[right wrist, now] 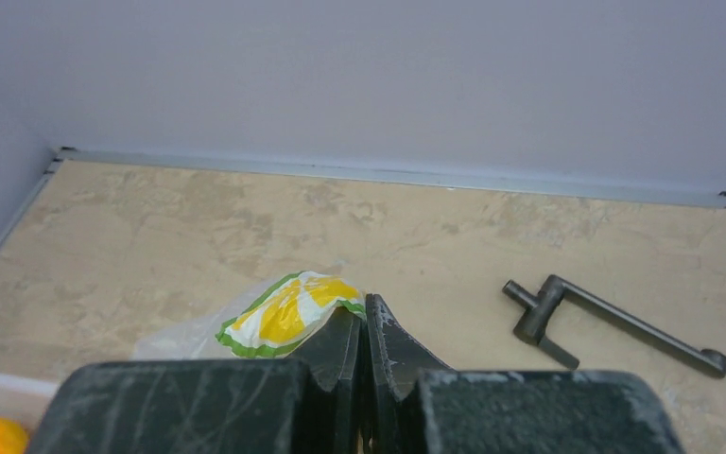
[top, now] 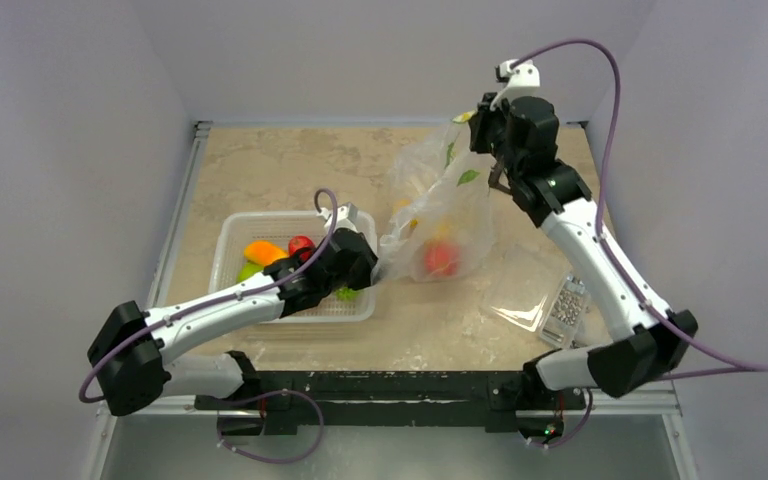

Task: Take the fake fruits out of the plastic bag

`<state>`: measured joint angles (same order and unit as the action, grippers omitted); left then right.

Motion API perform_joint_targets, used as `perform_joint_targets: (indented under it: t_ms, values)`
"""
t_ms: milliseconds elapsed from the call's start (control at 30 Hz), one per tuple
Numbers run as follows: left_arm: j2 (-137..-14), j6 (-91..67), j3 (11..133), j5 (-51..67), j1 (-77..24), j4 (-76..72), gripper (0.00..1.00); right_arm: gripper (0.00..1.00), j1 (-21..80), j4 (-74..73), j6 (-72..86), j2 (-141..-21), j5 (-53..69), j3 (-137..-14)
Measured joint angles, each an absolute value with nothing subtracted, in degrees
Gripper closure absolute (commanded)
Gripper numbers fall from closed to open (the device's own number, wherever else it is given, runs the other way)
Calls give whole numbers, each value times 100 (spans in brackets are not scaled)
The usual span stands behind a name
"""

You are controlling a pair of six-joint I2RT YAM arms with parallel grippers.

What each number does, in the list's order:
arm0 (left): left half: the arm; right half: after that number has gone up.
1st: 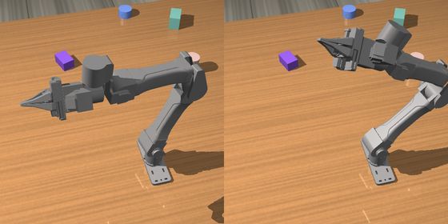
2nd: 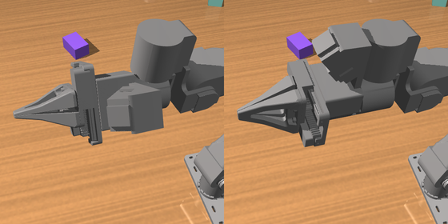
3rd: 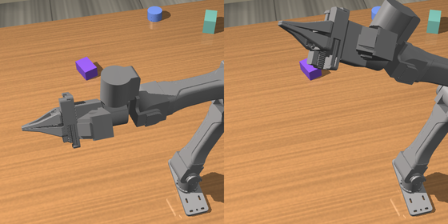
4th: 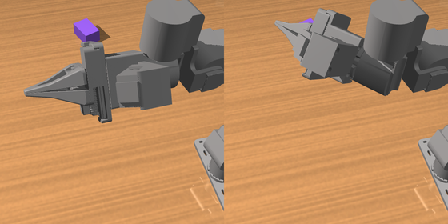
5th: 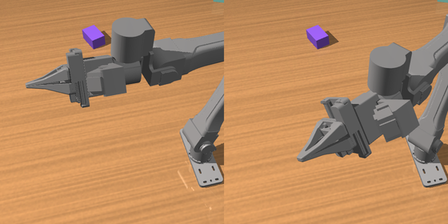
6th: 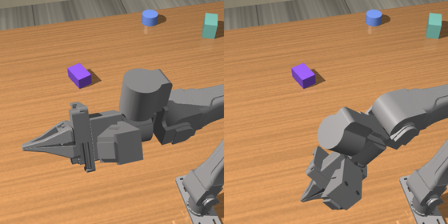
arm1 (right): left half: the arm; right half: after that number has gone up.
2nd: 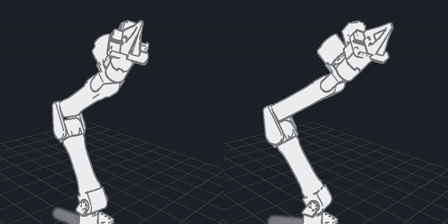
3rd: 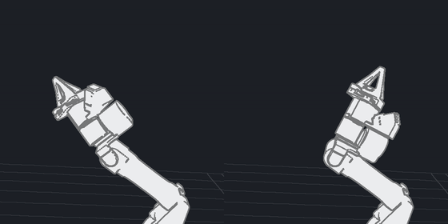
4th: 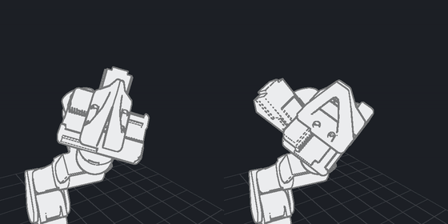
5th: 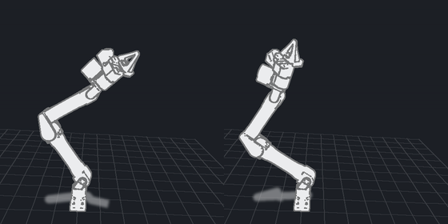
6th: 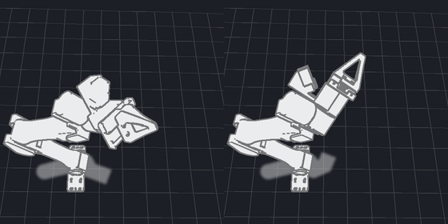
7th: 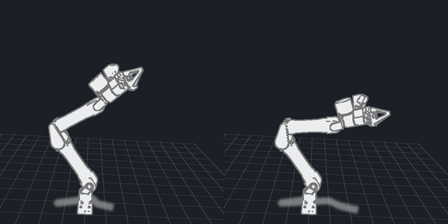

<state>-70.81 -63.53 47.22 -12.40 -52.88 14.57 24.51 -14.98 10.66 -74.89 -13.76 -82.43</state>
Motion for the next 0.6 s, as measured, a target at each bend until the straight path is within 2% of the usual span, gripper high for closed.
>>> perform_joint_targets:
  t_ms: [167,200,333,500,533,600]
  values:
    - [-7334,-6272,4799,-1072,-5290,913,100,100,2248,-1778,676,-8774,-934,-9354]
    - [-7489,-6233,4877,-1013,-5293,851,100,96,2250,-1900,628,-8984,-926,-9572]
    - [-8082,-6117,5286,-799,-5293,821,100,55,2276,-2427,733,-9378,-1081,-9970]
    - [-8403,-6040,5529,-587,-5295,746,100,9,2259,-3017,1302,-9013,-1249,-9465]
    - [-8405,-6042,5527,-545,-5295,738,100,3,2259,-3118,1426,-8836,-1225,-9225]
    - [-8403,-6038,5516,-469,-5295,652,99,1,2259,-3363,1608,-8449,-1094,-8792]
